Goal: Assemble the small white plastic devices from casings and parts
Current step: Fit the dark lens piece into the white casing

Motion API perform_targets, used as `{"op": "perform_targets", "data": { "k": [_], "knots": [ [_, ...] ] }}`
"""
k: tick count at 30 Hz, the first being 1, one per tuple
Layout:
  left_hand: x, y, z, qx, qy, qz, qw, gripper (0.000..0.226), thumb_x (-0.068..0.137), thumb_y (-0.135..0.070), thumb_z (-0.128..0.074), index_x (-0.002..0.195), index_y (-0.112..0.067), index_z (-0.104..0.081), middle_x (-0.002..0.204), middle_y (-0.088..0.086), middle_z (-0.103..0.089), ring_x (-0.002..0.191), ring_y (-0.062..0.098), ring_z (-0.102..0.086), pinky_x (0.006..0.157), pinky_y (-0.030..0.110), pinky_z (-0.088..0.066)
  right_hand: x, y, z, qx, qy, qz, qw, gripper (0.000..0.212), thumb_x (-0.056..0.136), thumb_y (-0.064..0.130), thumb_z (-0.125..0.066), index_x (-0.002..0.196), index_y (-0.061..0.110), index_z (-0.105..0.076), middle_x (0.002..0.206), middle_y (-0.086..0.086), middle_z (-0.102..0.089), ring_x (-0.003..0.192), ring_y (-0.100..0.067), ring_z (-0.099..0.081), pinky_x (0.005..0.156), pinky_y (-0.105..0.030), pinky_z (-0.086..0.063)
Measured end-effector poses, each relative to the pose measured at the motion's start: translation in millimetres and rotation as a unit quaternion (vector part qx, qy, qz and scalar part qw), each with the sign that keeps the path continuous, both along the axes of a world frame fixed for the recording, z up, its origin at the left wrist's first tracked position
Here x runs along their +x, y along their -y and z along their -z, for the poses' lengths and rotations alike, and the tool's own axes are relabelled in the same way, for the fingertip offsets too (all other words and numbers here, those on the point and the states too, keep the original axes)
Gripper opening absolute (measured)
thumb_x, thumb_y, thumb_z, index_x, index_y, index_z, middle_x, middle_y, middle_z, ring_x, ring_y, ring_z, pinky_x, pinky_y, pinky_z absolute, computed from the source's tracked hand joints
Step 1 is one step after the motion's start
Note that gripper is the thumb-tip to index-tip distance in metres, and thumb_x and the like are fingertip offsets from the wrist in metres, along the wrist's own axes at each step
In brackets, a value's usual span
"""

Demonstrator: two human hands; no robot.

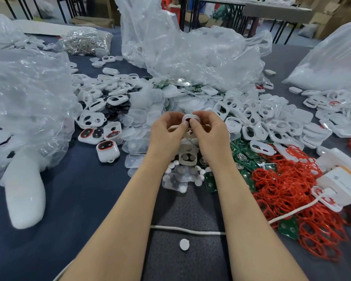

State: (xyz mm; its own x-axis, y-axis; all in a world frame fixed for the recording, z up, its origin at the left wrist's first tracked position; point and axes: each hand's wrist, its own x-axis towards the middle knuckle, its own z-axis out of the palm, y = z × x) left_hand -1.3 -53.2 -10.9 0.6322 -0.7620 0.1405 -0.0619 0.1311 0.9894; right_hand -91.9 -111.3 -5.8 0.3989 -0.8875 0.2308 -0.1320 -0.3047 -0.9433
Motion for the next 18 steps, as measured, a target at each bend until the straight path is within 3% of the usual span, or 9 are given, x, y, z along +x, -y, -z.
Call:
{"op": "perform_targets", "data": {
  "k": [4, 8, 13, 16, 18],
  "knots": [
    [-2, -1, -1, 0.010, 0.071, -0.023, 0.997, 0.017, 0.091, -0.007, -0.060, 0.087, -0.024, -0.061, 0.085, -0.007, -0.067, 0.077, 0.007, -0.065, 0.071, 0.021, -0.054, 1, 0, 0, -0.084, -0.056, -0.002, 0.995, 0.019, 0.094, 0.020, -0.058, 0.109, 0.008, -0.058, 0.103, -0.003, -0.063, 0.095, -0.017, -0.060, 0.086, -0.032, -0.050],
    [-2, -1, -2, 0.027, 0.136, -0.023, 0.990, 0.009, 0.092, -0.011, -0.059, 0.097, -0.018, -0.063, 0.090, -0.005, -0.068, 0.085, 0.012, -0.066, 0.074, 0.020, -0.054, -3, 6, 1, -0.101, -0.096, -0.038, 0.990, 0.019, 0.095, 0.015, -0.054, 0.114, 0.012, -0.057, 0.109, -0.002, -0.062, 0.098, -0.012, -0.056, 0.078, -0.014, -0.043],
    [-2, -2, -3, 0.029, 0.200, 0.000, 0.979, 0.014, 0.092, -0.015, -0.059, 0.104, -0.017, -0.066, 0.101, 0.000, -0.068, 0.088, 0.013, -0.064, 0.074, 0.017, -0.050, -8, 9, 0, -0.084, -0.087, -0.056, 0.991, 0.020, 0.091, 0.009, -0.054, 0.105, 0.023, -0.058, 0.094, 0.009, -0.064, 0.087, -0.009, -0.060, 0.073, -0.011, -0.046],
    [4, -4, -5, 0.018, 0.174, 0.021, 0.984, 0.012, 0.093, -0.016, -0.059, 0.102, -0.022, -0.065, 0.102, 0.001, -0.069, 0.089, 0.017, -0.067, 0.077, 0.026, -0.053, -12, 10, -2, 0.019, -0.013, -0.100, 0.995, 0.021, 0.091, 0.013, -0.058, 0.109, 0.023, -0.060, 0.098, -0.005, -0.069, 0.090, -0.022, -0.067, 0.081, -0.029, -0.055],
    [8, -6, -5, -0.001, 0.137, 0.036, 0.990, 0.013, 0.094, -0.013, -0.060, 0.098, -0.024, -0.065, 0.094, -0.005, -0.071, 0.085, 0.011, -0.069, 0.075, 0.022, -0.053, -15, 11, -5, 0.104, 0.049, -0.137, 0.984, 0.021, 0.093, 0.016, -0.058, 0.112, 0.024, -0.064, 0.103, -0.010, -0.070, 0.095, -0.024, -0.068, 0.085, -0.035, -0.055]
  ]
}}
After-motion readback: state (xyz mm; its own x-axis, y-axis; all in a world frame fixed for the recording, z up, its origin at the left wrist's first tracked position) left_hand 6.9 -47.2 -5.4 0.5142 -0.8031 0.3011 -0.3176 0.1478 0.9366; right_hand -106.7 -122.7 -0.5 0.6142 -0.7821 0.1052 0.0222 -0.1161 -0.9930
